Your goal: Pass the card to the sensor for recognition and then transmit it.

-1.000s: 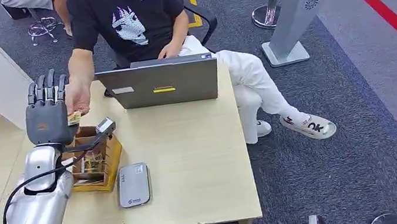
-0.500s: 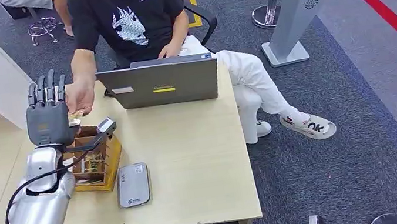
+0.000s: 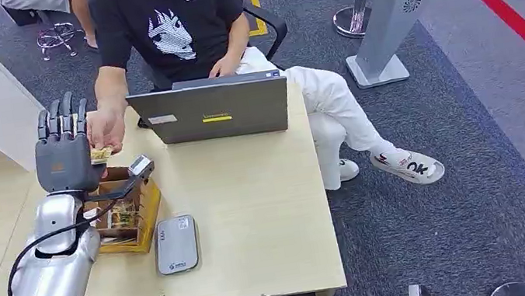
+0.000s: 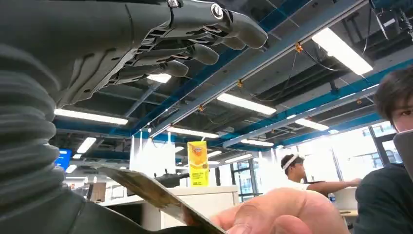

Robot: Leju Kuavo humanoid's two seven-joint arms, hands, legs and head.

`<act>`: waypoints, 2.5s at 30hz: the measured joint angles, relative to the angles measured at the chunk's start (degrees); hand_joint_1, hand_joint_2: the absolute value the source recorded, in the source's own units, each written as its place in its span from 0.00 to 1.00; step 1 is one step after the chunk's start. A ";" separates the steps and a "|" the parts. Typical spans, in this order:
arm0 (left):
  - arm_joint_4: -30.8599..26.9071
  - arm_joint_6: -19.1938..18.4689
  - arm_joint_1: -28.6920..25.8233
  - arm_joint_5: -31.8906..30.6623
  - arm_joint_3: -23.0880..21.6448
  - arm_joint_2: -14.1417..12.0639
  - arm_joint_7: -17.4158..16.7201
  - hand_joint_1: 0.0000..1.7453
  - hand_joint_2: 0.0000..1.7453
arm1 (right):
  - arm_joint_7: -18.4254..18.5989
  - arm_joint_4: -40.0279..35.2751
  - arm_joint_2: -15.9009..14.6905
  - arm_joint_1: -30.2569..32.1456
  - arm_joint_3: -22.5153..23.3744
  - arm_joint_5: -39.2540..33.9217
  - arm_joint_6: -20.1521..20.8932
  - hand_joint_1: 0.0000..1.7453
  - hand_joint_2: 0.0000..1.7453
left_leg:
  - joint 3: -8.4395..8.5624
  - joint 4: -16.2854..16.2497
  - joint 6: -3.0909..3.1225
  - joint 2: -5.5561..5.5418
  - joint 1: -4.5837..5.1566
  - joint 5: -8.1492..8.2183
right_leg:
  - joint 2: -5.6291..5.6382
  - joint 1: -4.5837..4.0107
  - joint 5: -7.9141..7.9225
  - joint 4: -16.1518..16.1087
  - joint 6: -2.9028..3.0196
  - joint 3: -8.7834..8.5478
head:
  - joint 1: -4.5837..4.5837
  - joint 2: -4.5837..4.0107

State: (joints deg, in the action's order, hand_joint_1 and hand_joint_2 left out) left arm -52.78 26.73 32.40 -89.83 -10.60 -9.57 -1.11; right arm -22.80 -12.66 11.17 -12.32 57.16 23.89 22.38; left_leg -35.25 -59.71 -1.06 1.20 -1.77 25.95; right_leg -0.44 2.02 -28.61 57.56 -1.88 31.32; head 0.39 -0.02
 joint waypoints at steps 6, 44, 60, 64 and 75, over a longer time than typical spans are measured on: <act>0.00 0.33 -0.06 0.00 0.00 0.02 -0.42 1.00 1.00 | 0.00 0.00 0.00 0.01 0.00 -0.02 -0.02 0.00 1.00 | 0.00 0.00 0.00 0.00 0.00 0.00 | 0.00 0.00 0.00 0.00 0.00 0.00 | 0.00 0.00; -9.92 1.01 -3.39 0.93 5.75 3.23 4.93 1.00 1.00 | 0.00 0.00 0.00 0.36 -0.02 -0.26 -1.49 0.00 1.00 | -0.03 0.00 0.00 -0.03 0.00 0.00 | -0.04 0.00 0.00 0.00 0.00 0.00 | 0.00 0.00; -26.14 -2.71 -31.44 20.22 3.74 14.73 23.37 1.00 1.00 | -4.26 -0.28 -0.61 3.72 1.99 -5.40 0.07 0.00 1.00 | -0.13 -0.05 0.31 0.12 0.25 0.39 | 0.01 0.24 -0.27 -0.07 -0.26 0.09 | -0.15 0.00; -24.56 -4.97 -32.77 20.85 3.87 14.93 21.02 1.00 1.00 | -4.31 -0.31 -0.70 3.80 1.99 -5.29 0.02 0.00 1.00 | -0.08 -0.02 0.32 0.14 0.25 0.38 | 0.05 0.24 -0.27 -0.07 -0.26 0.03 | -0.15 0.00; -14.82 -2.43 -33.30 21.03 4.42 15.76 22.53 1.00 1.00 | -4.28 -0.35 -0.81 3.89 1.99 -5.05 -0.13 0.00 1.00 | -0.09 -0.04 0.34 0.12 0.26 0.37 | 0.01 0.24 -0.26 -0.07 -0.26 0.02 | -0.15 0.00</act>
State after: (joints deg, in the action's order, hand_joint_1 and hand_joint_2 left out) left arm -67.60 24.30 -0.91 -68.81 -6.19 6.19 21.42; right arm -27.08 -13.00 10.36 -8.44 59.14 18.84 22.25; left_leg -35.34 -59.75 -0.72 1.32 -1.51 26.32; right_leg -0.43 2.27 -28.87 57.49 -2.14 31.34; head 0.24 -0.02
